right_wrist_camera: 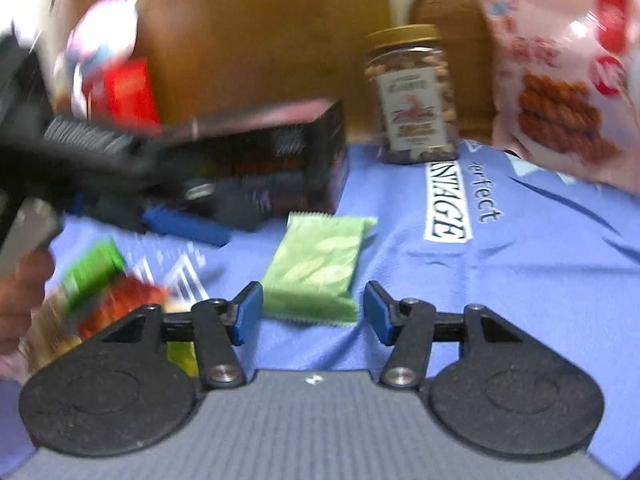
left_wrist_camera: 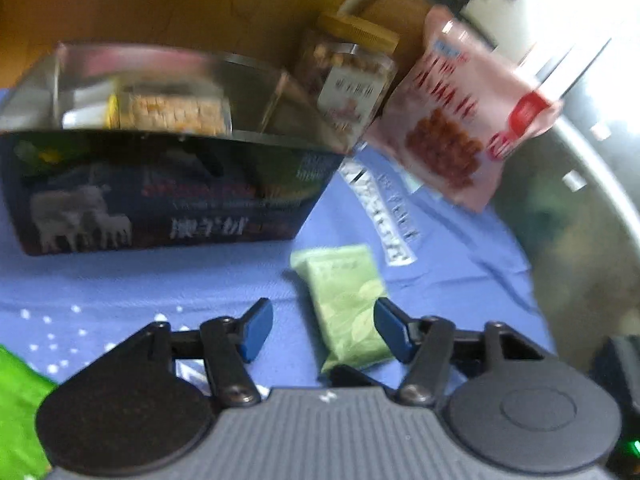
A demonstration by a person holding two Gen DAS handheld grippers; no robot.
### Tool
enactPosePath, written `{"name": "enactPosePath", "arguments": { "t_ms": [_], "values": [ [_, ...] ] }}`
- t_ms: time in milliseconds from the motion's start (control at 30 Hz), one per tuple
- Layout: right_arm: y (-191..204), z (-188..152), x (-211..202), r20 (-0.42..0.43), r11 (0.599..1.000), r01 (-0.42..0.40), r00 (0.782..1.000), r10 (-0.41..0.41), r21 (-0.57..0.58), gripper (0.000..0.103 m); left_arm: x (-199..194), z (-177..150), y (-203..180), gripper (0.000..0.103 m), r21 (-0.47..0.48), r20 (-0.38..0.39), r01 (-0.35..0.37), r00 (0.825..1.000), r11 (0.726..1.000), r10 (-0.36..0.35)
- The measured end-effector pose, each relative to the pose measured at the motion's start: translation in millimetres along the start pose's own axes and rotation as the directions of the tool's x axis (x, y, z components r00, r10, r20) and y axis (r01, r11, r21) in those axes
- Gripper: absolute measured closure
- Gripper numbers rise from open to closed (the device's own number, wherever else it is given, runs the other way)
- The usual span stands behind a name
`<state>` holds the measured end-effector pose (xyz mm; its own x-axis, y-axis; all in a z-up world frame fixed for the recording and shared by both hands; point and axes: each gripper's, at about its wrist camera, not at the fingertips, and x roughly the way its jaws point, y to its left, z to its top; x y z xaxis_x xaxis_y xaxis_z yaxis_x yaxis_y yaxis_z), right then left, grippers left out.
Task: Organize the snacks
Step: 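Grasp the pale green pastry packet with the left tool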
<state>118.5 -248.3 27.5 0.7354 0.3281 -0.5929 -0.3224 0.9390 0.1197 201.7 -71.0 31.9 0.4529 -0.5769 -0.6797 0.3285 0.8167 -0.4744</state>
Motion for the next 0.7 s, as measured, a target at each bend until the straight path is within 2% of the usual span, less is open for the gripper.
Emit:
{"name": "enactPosePath", "arguments": {
  "t_ms": [67, 100, 133, 167, 200, 367, 567, 700],
  "values": [
    [0.7, -2.3, 4.4, 0.009, 1.000, 0.009, 1.000, -0.009, -0.028, 0.041, 6.3, -6.1, -7.5, 0.052, 0.033, 0.020, -0.019, 1.000, 0.999, 0.018],
    [1.1, -2.3, 6.4, 0.009, 0.999, 0.015, 1.000, -0.014, -0.034, 0.041, 7.6, -8.6, -13.2, 0.058, 0.059, 0.027, -0.037, 0.999, 0.998, 0.036],
    [2.9, -3.1, 6.3, 0.010, 0.999, 0.021, 1.000, -0.020, -0.046, 0.045, 8.6, -10.4, -16.4, 0.070, 0.066, 0.020, -0.031, 0.999, 0.997, 0.029],
    [4.2, -4.2, 5.9, 0.010, 0.998, 0.019, 1.000, -0.019, -0.061, 0.047, 9.5, -11.8, -17.1, 0.074, 0.048, 0.002, 0.011, 1.000, 0.999, -0.011],
    [5.6, -5.1, 5.4, 0.012, 0.997, 0.027, 1.000, -0.026, -0.071, 0.048, 8.7, -12.9, -18.2, 0.074, 0.031, 0.001, 0.009, 1.000, 0.999, -0.009],
    [4.2, -5.9, 1.2, 0.037, 0.998, 0.039, 0.999, -0.037, -0.058, 0.061, -3.2, -25.1, -32.3, 0.074, 0.060, 0.048, -0.045, 0.998, 0.997, 0.042],
    [15.2, -19.3, -19.7, 0.108, 0.997, 0.058, 0.993, -0.052, -0.053, 0.063, -18.8, -39.4, -36.8, 0.074, 0.049, 0.096, -0.032, 0.995, 0.998, 0.027],
    [19.2, -23.7, -24.1, 0.101, 0.997, 0.056, 0.994, -0.051, -0.046, 0.062, -19.2, -49.8, -39.8, 0.074, 0.072, 0.101, -0.055, 0.994, 0.996, 0.047]
  ]
}}
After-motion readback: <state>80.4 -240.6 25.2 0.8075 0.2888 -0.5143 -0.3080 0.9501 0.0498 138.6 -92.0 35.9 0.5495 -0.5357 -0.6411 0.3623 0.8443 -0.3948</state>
